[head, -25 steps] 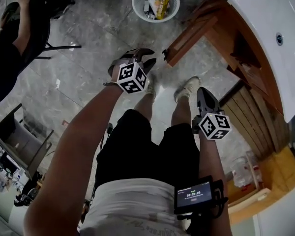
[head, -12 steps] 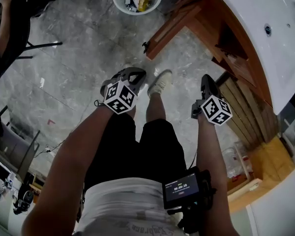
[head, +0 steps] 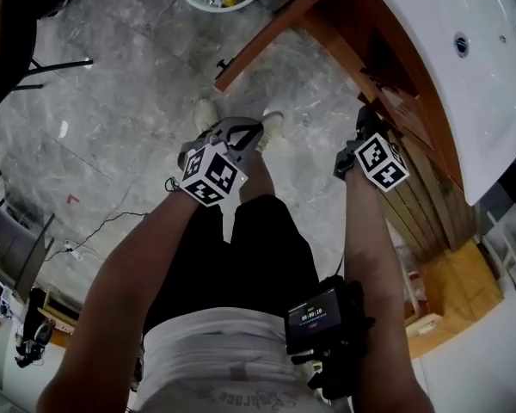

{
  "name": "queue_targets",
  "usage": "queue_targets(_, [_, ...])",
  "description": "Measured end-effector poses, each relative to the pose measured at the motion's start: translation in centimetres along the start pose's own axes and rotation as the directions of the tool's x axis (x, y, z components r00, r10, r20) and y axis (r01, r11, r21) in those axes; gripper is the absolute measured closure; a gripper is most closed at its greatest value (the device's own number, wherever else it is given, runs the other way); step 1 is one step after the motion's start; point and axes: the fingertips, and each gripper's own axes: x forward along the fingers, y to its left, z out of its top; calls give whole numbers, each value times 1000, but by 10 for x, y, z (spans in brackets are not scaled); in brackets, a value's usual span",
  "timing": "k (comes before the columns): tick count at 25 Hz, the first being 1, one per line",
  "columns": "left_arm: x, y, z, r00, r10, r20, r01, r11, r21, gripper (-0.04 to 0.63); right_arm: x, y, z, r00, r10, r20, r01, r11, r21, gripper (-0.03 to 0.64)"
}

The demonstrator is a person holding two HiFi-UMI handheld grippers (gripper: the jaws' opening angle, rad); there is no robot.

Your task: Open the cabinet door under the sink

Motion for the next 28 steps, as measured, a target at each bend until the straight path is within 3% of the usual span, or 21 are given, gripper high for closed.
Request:
queue_targets(6, [21,-11,22,999,14,37,-13,999,-38,586,14,-25,23,999,1,39,-2,999,45,595])
queue_targets(10, [31,-16,31,999,26,48,-24,999,-47,586,24,-26,31,997,56,46,-60,994,87,494])
queue_targets(17, [30,-12,28,995,82,50,-76,992,-105,586,46,-38,28,1000,21,1,-21,983,180,490])
queue_targets(23, [25,-14,17,995,92,29,-88,990,-112,586,62,-41,36,1000,5,-15,0,960,282,488])
queue_targets(28, [23,-21,15,996,80,31,-77,992,-102,586,62,-42,34,999,-18,-36,28,955,296,510])
